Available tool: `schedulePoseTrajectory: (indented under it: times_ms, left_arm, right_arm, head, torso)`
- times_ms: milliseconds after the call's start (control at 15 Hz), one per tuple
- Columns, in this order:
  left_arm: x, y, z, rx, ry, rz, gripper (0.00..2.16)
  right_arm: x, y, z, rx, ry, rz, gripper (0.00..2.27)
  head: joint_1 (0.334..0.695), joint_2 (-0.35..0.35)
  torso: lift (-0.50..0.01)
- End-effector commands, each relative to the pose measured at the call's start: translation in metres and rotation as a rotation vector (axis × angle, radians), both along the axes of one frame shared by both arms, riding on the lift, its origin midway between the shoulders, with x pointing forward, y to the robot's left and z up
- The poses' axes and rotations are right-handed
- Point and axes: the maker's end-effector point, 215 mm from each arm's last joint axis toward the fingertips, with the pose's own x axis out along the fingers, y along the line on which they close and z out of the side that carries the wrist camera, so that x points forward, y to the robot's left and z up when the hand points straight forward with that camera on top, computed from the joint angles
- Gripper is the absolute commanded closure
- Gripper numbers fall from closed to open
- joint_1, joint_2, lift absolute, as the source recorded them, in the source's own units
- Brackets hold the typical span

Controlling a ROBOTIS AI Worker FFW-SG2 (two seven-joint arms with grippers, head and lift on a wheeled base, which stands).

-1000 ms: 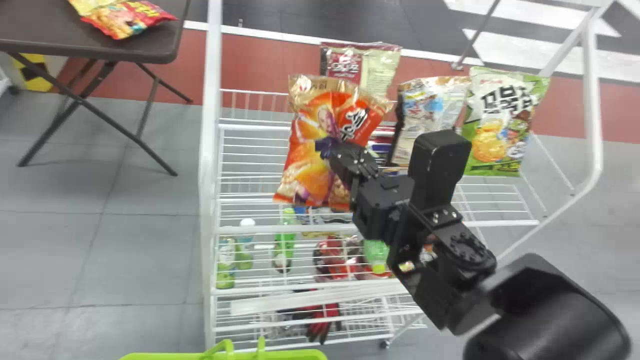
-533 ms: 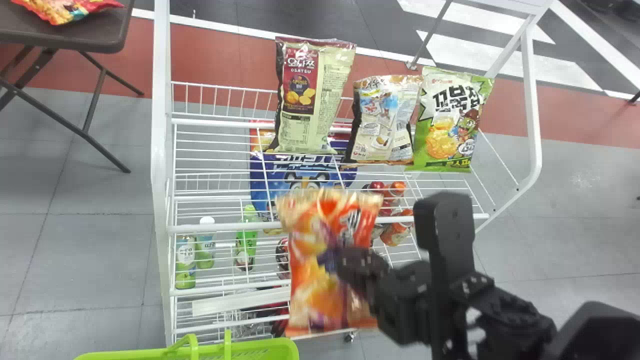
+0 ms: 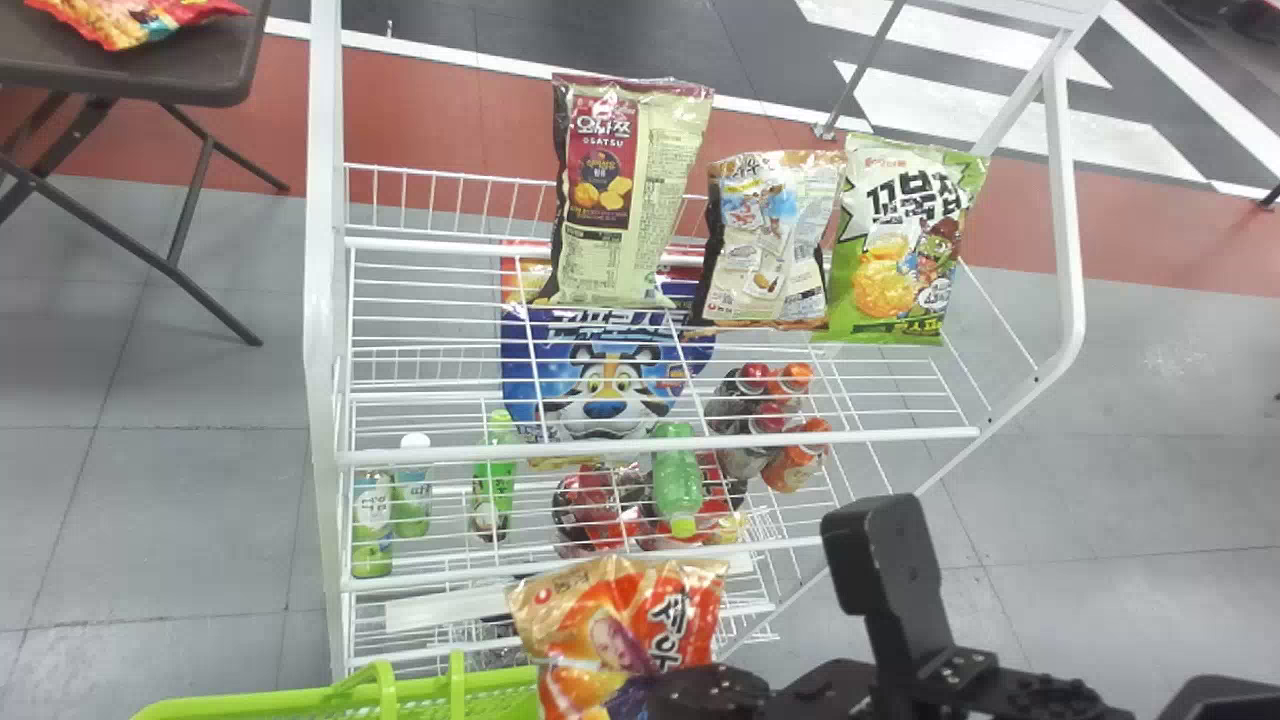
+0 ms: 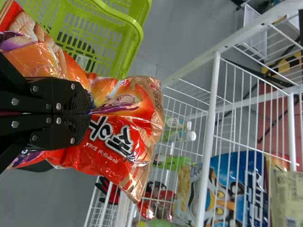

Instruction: Hold basket handle with left hand then pick Saewookkang with right hand and place into basket

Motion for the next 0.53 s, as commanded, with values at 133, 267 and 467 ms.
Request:
schedulePoseTrajectory:
  times_ms: [133,267,467]
  left_arm:
    - [0.0,-0.003,0.008,-0.008,-0.017,-0.004,1.77]
    - [-0.001,-0.002,0.009,-0.008,-0.018,-0.004,1.77]
    - [-0.002,-0.002,0.009,-0.008,-0.017,-0.004,1.77]
  right_arm:
    - [-0.028,0.033,-0.039,0.036,0.119,0.06,2.25]
    - [-0.041,0.051,-0.057,0.043,0.167,0.095,2.25]
    - [-0.067,0.075,-0.088,0.051,0.262,0.146,2.25]
  head:
    - [0.695,-0.35]
    - [0.695,-0.35]
    - [0.695,-0.35]
  torso:
    - [-0.019]
    - [-0.019]
    - [-0.019]
